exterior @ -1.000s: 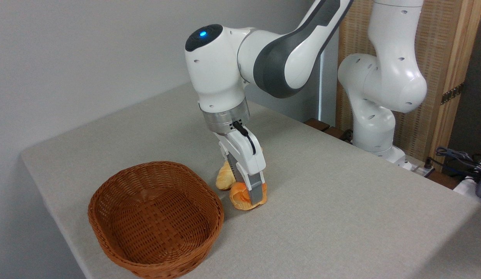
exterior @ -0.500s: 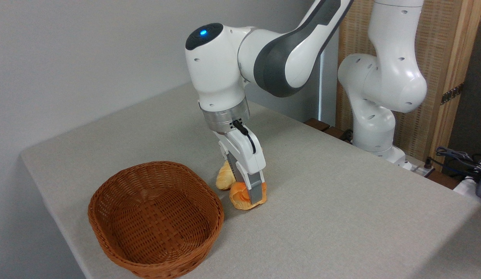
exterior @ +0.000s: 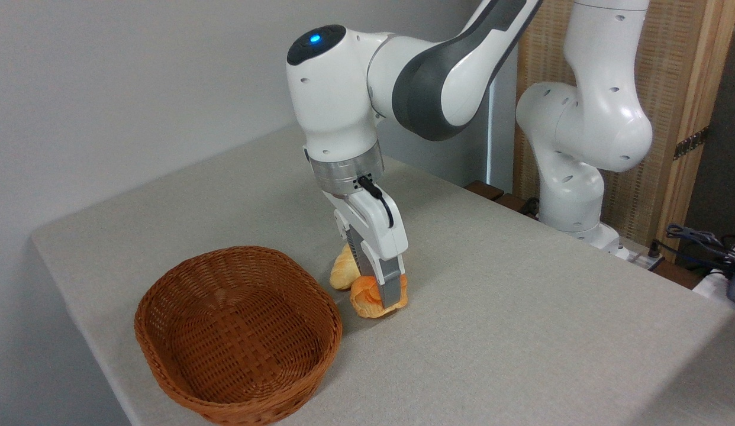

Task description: Put bread into the basket

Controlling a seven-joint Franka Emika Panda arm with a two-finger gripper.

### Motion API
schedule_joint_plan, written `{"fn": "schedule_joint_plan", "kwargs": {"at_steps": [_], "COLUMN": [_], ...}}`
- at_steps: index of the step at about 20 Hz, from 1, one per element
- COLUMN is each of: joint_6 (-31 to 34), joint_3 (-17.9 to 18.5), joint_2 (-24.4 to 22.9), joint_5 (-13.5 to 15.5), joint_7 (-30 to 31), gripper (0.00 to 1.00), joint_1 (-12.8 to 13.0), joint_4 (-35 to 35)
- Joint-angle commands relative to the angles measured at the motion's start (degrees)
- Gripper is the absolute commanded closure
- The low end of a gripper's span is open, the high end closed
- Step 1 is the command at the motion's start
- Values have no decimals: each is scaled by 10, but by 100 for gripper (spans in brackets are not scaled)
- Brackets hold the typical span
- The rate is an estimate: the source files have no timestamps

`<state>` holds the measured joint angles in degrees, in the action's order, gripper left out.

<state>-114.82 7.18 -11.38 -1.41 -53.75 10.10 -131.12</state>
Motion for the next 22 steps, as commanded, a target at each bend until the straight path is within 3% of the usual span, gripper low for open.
{"fn": "schedule_joint_plan", "kwargs": {"at_steps": [1, 22], "joint_6": [21, 44], "joint_3": [5, 26], "joint_2": [-10, -17], "joint_5": [2, 3], "joint_7": [-9, -9], "gripper": [35, 33], "joint_1": [1, -1], "joint_4": [10, 74]}}
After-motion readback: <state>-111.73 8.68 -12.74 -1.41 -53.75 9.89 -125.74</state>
